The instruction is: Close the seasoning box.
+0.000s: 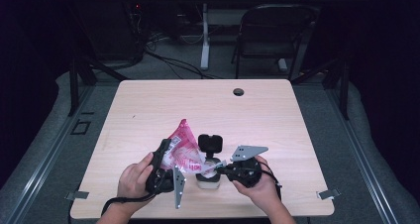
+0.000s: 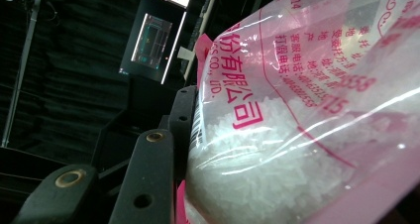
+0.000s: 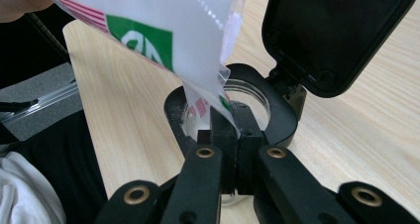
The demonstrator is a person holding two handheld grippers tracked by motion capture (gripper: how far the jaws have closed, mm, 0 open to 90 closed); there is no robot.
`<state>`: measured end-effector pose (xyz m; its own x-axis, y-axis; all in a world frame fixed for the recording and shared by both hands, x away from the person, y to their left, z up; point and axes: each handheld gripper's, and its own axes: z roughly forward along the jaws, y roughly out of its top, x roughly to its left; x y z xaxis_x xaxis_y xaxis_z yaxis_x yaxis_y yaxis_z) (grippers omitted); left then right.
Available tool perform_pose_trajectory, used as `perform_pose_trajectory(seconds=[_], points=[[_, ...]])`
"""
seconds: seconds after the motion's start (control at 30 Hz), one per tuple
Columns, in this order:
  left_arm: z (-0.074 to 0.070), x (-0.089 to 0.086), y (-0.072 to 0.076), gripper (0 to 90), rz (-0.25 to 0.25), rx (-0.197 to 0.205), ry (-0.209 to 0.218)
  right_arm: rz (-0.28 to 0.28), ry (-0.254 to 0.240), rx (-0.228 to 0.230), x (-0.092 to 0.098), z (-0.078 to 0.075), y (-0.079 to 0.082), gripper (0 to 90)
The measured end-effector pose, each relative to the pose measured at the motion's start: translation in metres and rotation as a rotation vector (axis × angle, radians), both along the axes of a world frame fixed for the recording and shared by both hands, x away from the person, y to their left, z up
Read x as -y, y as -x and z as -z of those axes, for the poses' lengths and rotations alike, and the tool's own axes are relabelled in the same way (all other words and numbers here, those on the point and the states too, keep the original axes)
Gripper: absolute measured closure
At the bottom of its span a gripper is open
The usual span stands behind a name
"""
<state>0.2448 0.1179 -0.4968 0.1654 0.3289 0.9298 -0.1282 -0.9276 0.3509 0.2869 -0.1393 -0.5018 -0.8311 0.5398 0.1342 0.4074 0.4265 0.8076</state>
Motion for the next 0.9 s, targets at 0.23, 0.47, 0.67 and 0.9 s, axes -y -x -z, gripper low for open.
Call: perform_pose_trajectory(seconds=[0.23,0.47,0.67,0.9], points=[[-0.0001,0.0003,0.0006,65.4,-0.002,-0.004,-0.002,0.004,-0.001,0.001,0.0002,0.0001,0.0,90.0],[-0.0007,0.0007,0.0007,65.3,0.002,0.006,-0.007,0.004,0.002,0.0,0.0003,0.0004,-0.0001,90.0],[-0.0019,0.0019,0.0021,65.3,0.004,0.015,-0.017,0.003,0.004,0.0,0.0004,0.0007,-0.0001,90.0],[-0.0032,0.0036,0.0029,65.3,0.007,0.022,-0.017,0.004,0.006,-0.001,0.0001,0.0016,0.0001,90.0]])
